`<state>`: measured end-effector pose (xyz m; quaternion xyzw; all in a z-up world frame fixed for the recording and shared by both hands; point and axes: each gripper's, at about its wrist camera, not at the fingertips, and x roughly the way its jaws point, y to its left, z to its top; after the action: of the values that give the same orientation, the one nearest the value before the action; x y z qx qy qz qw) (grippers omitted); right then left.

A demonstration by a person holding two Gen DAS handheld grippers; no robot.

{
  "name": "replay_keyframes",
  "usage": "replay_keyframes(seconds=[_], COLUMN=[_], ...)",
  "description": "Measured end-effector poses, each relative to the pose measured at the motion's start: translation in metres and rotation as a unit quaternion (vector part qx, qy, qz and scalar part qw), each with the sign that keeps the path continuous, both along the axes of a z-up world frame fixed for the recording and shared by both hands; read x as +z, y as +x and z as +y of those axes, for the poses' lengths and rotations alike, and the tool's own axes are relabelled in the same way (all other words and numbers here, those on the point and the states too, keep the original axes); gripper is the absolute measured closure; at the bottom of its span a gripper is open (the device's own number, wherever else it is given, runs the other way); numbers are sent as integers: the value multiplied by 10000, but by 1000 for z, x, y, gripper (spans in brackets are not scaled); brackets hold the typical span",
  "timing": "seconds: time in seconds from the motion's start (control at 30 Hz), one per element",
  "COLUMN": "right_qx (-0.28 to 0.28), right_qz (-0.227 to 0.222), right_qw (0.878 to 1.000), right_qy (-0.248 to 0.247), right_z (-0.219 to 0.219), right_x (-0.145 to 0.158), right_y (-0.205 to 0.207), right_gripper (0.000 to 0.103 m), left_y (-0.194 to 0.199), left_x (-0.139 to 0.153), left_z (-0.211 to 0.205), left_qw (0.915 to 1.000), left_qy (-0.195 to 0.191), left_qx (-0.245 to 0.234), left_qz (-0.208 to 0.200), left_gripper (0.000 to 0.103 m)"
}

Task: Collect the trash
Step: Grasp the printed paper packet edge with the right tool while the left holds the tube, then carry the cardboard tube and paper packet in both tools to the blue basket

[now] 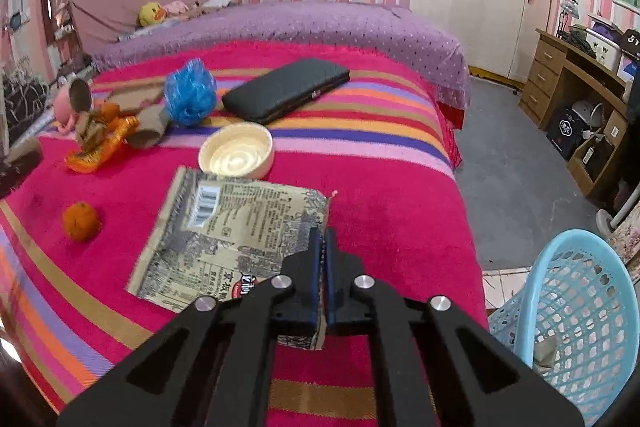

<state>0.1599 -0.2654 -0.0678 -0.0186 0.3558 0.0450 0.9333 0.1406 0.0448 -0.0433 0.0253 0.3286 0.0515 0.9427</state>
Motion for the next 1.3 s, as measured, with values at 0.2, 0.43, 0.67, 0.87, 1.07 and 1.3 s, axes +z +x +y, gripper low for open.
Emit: replay_keyframes(seconds=[0.2,0.43,0.67,0.87,1.07,1.3], right_qx=[30,-64,-80,22,47,-162], right_qz=[-409,-799,-998,-947,-1075,-1416], right_qw=[9989,9961,9934,9943,9928,9879], right_qy=[246,381,558,495,536,605], right_z=[-9,-25,-38,-36,-44,-74], right_x=[15,35,46,43,49,70], right_y=[-13,-29,-38,-39,-46,-66], right_gripper=[101,101,101,101,101,101], left_y=[-2,-3,-3,-6,-7,-16], left_x=[4,4,6,7,7,17], left_z=[0,1,-1,-6,-14,-38], left_qw=[9999,9999,9999,9998,9999,9995], left_qy=[-63,-50,-92,-105,-78,-123], left_qx=[26,65,93,55,14,-111], left_qz=[-74,-85,-108,-152,-127,-268], left_gripper=[58,58,58,58,58,58])
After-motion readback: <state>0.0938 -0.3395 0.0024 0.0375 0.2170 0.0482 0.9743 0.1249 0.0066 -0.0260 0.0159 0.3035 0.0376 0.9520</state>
